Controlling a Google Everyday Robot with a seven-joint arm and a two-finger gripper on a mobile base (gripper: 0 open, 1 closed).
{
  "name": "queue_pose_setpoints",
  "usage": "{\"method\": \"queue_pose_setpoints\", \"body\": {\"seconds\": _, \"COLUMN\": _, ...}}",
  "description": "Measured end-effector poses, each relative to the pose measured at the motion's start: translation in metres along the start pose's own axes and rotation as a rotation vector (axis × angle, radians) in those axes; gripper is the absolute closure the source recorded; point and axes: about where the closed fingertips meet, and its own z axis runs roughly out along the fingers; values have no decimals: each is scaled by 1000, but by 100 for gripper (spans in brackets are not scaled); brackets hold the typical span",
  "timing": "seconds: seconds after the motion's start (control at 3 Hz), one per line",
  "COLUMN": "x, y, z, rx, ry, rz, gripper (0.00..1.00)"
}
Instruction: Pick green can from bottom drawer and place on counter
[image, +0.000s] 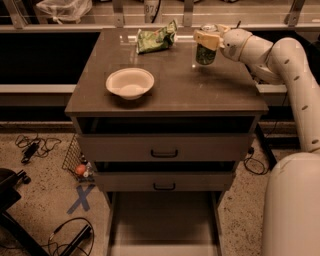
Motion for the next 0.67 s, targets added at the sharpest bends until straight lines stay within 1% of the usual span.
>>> {"method": "queue_pose_setpoints", "body": {"seconds": 0.33, "x": 23, "y": -16, "z": 2, "rx": 33, "ry": 46, "rz": 21, "gripper": 100}}
{"method": "queue_pose_setpoints", "body": {"seconds": 0.67, "x": 50, "y": -27, "z": -2, "rx": 67, "ry": 114, "rz": 50, "gripper": 98}}
